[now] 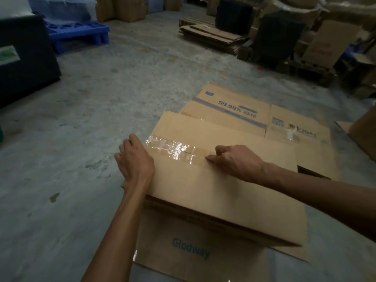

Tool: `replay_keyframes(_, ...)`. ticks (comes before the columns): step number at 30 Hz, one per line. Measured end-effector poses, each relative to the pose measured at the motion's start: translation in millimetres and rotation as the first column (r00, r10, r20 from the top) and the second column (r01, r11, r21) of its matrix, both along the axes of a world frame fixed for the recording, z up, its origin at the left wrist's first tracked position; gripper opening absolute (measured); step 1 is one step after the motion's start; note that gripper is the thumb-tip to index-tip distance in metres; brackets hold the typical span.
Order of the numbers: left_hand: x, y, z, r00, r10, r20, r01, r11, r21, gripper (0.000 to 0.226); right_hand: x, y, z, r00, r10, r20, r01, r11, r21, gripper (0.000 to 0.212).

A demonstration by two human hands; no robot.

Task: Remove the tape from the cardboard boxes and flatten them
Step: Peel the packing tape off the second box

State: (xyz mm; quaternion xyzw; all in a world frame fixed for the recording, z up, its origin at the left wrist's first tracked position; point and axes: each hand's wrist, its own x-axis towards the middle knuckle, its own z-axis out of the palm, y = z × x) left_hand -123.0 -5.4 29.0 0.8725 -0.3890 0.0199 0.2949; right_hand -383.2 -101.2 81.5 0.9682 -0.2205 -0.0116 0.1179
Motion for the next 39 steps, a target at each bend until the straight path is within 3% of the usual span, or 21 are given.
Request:
replay_keyframes(2, -20, -7, 2, 0.992, -0.095, 0.081, 0.093, 0.995, 0.019, 0.045, 4, 0, -1, 0.999, -0.046, -0.023, 0.045, 0.999, -0.019, 0.034)
replay_keyframes(4, -47, -14, -1, 0.943, -0.330, 0.044, 0.329, 0.944, 0.015, 0.058, 10, -4, 1, 0.992, -0.117, -0.039, 0.116, 0.993, -0.033, 0.037)
replay_keyframes(7, -75, -18, -22, 0.870, -0.490, 0.053, 0.481, 0.868, 0.121, 0.060, 6, -6, 3, 0.986, -0.160, -0.045, 0.156, 0.985, -0.078, 0.078)
replay_keyframes(9, -77, -18, -31, 0.872, -0.477, 0.110, 0.458, 0.875, 0.160, 0.061, -6, -6, -1, 0.986, -0.161, -0.037, 0.159, 0.986, -0.054, 0.093)
replay_keyframes(12, -67, -26, -36, 0.866, -0.491, 0.096, 0.469, 0.864, 0.186, 0.062, -14, -6, 2, 0.990, -0.133, -0.046, 0.133, 0.991, -0.008, 0.065)
replay_keyframes(17, -58, -39, -38, 0.853, -0.520, 0.045, 0.498, 0.837, 0.228, 0.063, -78, -16, 21, 0.957, -0.179, -0.230, 0.184, 0.983, 0.002, 0.046)
replay_keyframes(20, -64, -38, -39, 0.853, -0.515, 0.082, 0.483, 0.839, 0.250, 0.063, -107, -8, 9, 0.966, -0.207, -0.156, 0.224, 0.970, 0.096, 0.053)
replay_keyframes(33, -77, -44, -26, 0.883, -0.463, 0.081, 0.393, 0.821, 0.414, 0.058, -165, -9, -18, 0.980, -0.199, 0.015, 0.197, 0.978, 0.072, 0.051)
replay_keyframes(39, -113, -60, -11, 0.967, -0.252, -0.024, 0.225, 0.810, 0.541, 0.059, -186, -6, -31, 0.967, -0.245, 0.066, 0.240, 0.968, 0.076, 0.056)
